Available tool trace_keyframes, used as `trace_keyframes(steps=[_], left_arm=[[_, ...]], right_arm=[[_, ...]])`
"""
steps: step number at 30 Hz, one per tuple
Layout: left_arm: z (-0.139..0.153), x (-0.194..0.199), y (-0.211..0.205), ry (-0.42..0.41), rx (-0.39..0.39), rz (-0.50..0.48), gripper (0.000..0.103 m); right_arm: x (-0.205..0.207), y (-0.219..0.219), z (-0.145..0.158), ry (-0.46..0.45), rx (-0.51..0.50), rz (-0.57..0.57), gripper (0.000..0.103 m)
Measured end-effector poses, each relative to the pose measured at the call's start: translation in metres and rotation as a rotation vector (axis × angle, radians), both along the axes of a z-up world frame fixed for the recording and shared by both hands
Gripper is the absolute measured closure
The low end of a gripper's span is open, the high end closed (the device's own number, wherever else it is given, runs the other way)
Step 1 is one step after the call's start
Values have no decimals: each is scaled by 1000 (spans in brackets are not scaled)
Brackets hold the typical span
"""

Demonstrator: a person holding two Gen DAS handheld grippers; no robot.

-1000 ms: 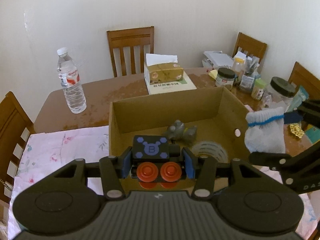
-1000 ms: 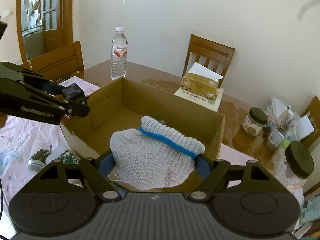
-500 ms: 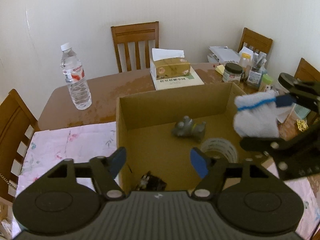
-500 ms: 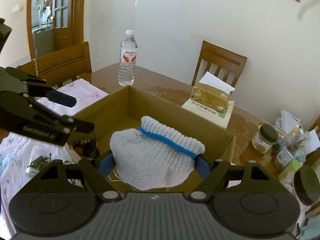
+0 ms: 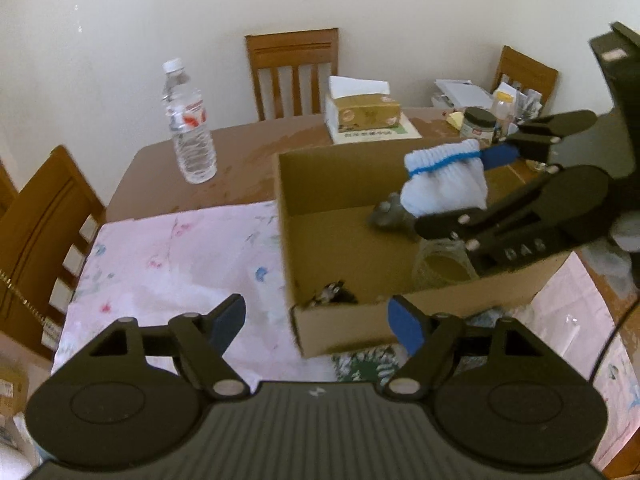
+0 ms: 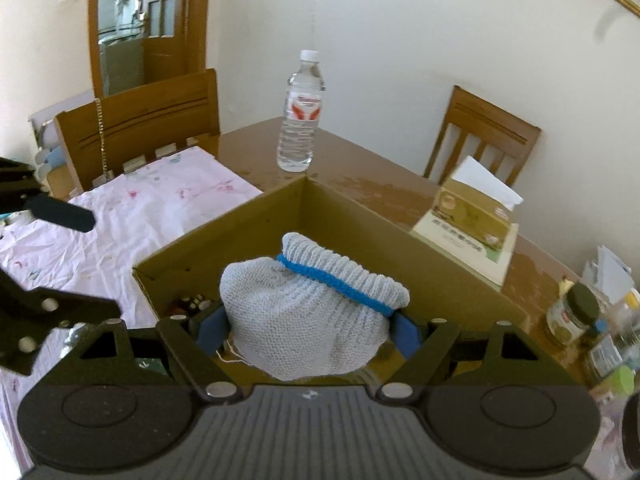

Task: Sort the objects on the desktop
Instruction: 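Carry the toy block and white mitten into the box and open both tools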

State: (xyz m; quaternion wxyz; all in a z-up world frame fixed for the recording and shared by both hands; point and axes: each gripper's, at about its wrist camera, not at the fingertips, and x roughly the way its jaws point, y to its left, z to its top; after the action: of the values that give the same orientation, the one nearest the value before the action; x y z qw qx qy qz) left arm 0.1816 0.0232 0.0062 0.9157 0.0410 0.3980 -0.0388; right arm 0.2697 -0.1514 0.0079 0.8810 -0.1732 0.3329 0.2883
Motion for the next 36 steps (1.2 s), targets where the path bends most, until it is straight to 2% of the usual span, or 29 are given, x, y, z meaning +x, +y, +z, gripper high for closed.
trace_keyframes(steps=[5,7,13,26,36], left_arm=[[-2,-14,12,14,-2,43,23],[-3,-20,16,15,2,61,14],[-8,-33,20,32,-1,75,14],[-24,-55,10,80,-2,21,13],[-41,-76,-4,94,8,-25,13]], right_arm=[[7,16,-3,1,-9,34,14],[8,20,-4,0,-13,34,12],[3,21,-3,-9,-12,33,8],[-26,2,4,-5,3,-4,8],[-65,-13,6,-4,13,-42,8]])
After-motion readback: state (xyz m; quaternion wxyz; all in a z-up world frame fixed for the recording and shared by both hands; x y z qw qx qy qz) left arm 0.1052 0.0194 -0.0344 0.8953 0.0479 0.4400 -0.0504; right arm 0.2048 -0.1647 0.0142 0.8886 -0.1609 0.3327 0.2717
